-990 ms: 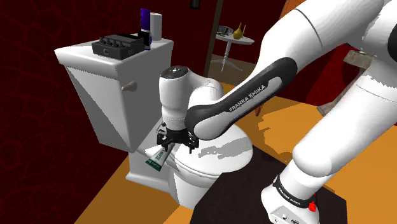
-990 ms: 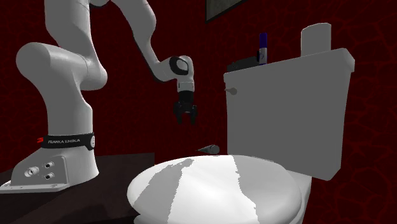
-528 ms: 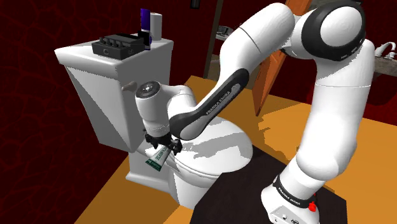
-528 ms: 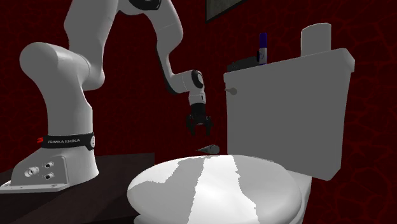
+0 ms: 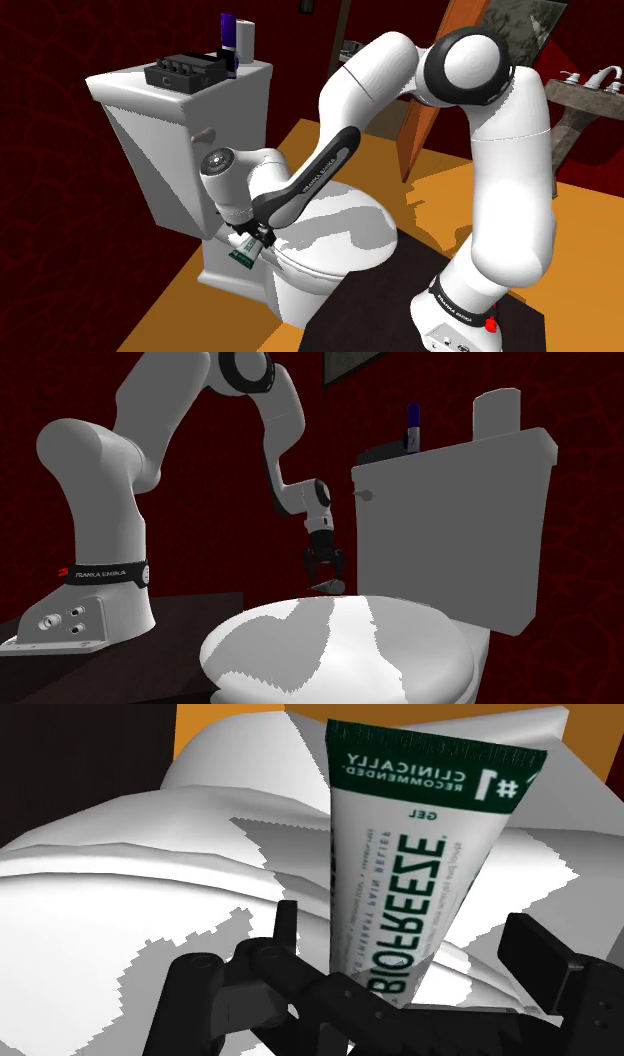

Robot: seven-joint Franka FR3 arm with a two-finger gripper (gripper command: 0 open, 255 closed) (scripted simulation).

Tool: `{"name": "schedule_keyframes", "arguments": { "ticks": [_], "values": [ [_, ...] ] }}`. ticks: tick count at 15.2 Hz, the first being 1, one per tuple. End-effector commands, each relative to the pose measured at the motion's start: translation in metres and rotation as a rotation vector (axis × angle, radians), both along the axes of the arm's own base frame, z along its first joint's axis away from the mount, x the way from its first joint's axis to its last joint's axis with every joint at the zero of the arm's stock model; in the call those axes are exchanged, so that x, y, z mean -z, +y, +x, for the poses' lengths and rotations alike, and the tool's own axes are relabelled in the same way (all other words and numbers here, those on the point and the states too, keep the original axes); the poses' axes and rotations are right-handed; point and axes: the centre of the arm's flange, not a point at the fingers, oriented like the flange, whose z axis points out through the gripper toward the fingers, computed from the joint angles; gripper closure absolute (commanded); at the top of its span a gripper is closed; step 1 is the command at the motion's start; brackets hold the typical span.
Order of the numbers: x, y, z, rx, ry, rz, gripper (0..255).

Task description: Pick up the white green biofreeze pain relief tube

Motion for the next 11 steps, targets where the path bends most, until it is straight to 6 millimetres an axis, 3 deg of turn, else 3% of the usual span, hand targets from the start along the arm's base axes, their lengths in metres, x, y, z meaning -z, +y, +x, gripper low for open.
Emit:
{"name": "schedule_keyframes", "arguments": {
  "ticks": [1,4,5,11],
  "values": [
    [0.0104,-0.0002,-0.0001,0.001,-0.001,0.0,0],
    [0.0187,-0.0002,-0.0001,0.001,-0.001,0.0,0],
    [0.0187,0.0002,0.0005,0.001,-0.001,0.0,255],
    [0.0193,0.0003,0.0006,0.001,-0.001,0.0,255]
  ]
}}
